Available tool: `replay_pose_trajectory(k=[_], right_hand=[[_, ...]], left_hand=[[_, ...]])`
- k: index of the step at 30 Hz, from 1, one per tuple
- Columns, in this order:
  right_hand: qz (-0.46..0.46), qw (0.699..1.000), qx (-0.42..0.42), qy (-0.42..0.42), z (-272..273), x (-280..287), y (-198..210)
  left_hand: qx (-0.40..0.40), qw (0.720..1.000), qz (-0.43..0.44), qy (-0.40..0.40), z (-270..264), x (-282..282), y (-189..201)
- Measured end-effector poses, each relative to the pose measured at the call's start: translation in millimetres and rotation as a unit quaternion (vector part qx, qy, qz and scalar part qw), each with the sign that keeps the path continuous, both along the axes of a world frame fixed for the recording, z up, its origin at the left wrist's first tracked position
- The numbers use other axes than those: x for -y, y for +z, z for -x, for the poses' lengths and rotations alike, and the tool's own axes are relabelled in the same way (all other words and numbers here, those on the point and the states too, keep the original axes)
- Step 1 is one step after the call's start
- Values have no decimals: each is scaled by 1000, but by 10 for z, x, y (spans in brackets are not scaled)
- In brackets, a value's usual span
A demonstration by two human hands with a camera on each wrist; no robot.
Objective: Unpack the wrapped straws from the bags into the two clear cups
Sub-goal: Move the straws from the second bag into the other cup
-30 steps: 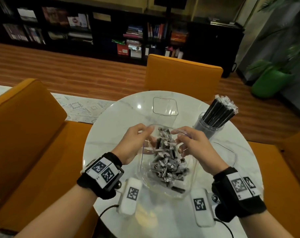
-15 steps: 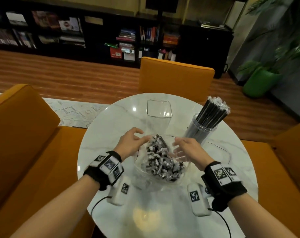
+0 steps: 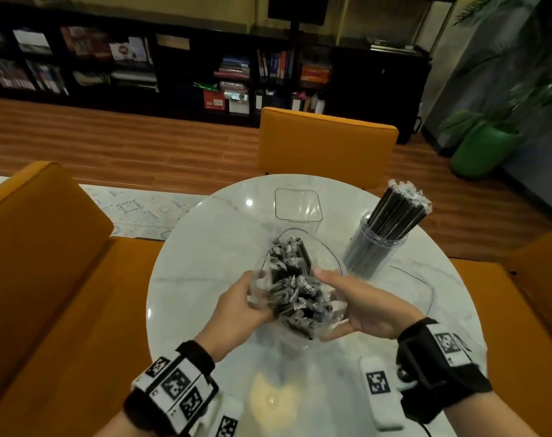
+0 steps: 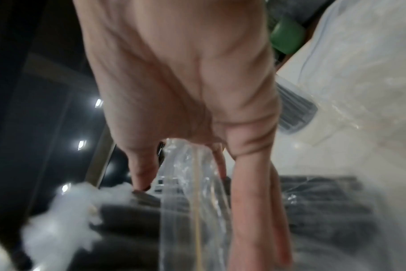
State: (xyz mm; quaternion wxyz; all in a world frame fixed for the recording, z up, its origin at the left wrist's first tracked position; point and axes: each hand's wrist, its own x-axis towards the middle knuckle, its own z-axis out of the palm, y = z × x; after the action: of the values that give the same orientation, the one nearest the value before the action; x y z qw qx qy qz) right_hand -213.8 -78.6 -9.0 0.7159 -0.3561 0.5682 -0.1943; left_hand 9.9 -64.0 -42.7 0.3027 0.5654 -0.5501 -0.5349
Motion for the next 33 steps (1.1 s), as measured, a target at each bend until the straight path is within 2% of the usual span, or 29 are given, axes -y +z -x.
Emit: replay_pose_trajectory(k=[3,5,7,10,12,14,16,18,20,22,23,25,27,29,33], right_hand=[[2,997,74,3,23,-93,-53],[10,996,85,-24,47,-107,-111],[31,993,82,-79,73,-105,-135],[50,985,109,-121,9,-153,-135],[52,983,124,-127,-107,-191,-143],[67,985,98,-128,-216,-186,-200],[72,984,70,-150,-229,-160,-195],[73,985,51,-149,-128,-158,-124],[113,989,-30,-95,31,-166,-34],[184,973,-138,-39,183,-137,22],[219,964,-151,-25,236,-113,19],[265,960,-87,-8,229,-65,18],[257,966,-40,6,173,13,-92],[246,967,-70,-16,119,73,-321],[258,938,-199,-114,-19,119,-759]], left_hand=[[32,999,-2,-2,0,60,-176],[53,998,-21,-24,-25,100,-221],[84,994,0,-75,-78,173,-200],[53,983,29,-174,-62,238,-97],[53,975,68,-206,43,253,-122],[49,976,87,-196,167,218,-193],[-18,987,70,-145,209,180,-240],[-43,992,81,-86,127,186,-231],[-40,993,104,-47,10,212,-179],[-59,992,106,-38,-68,227,-77],[-79,991,103,-41,-75,225,-17],[-119,988,92,-31,-58,258,57],[-135,988,73,-14,-53,328,54],[-118,990,49,-52,-55,370,0],[-52,985,29,-163,-46,350,-202]])
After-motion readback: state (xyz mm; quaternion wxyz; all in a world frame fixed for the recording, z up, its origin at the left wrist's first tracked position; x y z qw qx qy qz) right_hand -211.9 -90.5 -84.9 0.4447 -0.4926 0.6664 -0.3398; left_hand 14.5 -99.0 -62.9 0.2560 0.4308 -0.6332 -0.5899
